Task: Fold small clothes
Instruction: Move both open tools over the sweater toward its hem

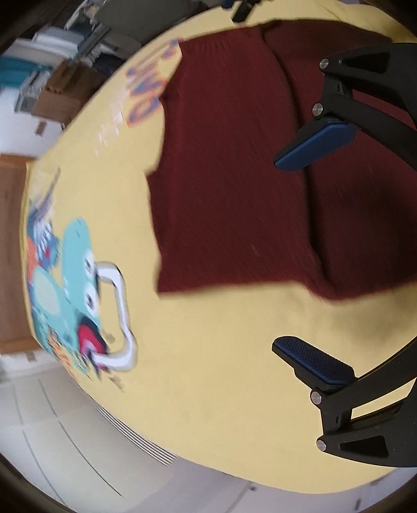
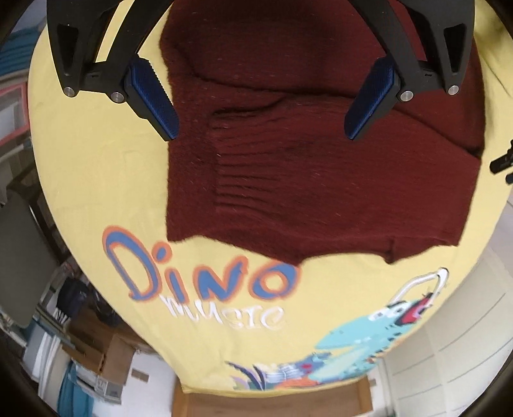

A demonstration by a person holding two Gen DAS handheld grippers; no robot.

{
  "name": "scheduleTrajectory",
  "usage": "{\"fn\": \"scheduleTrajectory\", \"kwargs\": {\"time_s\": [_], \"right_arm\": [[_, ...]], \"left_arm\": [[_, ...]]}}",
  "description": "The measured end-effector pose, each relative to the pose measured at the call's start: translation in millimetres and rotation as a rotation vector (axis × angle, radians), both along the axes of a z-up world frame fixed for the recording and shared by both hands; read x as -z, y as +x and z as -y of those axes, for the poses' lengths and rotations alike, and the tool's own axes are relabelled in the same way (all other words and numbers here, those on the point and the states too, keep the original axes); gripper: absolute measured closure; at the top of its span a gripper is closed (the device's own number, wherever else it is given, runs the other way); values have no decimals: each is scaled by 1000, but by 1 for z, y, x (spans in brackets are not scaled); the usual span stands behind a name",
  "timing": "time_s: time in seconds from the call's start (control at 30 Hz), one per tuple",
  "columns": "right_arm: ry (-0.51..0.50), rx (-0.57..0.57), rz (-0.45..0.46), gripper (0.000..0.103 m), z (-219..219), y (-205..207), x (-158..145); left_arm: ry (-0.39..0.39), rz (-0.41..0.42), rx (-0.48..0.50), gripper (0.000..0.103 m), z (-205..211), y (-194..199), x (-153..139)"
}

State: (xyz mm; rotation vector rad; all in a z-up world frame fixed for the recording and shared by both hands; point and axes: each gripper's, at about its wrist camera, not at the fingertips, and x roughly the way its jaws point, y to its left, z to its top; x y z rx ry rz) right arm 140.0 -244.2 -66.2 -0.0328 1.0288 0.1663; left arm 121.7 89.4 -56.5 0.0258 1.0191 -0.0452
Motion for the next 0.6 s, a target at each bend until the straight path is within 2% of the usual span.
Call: {"fn": "scheduleTrajectory", "kwargs": {"time_s": [0.1, 0.23, 0.33, 0.4, 0.5, 0.6], "right_arm": [[19, -3, 15, 1, -23, -6, 1], [2, -20, 10, 1, -50, -4, 20], [-18, -43, -11, 1, -67, 0, 44], [-45, -48, -38, 1, -73, 5, 64], [-46, -41, -31, 1, -68, 8, 79], [-47, -14, -18, 1, -54, 12, 80]], "left_arm": [[-16, 27, 52, 1, 37, 16, -1], [-23, 2, 92, 1, 79, 20, 34], [-1, -61, 83, 1, 79, 40, 75], [20, -90, 76, 1, 76, 40, 87], [52, -72, 73, 1, 61, 39, 92], [42, -76, 43, 1, 40, 40, 92]]}}
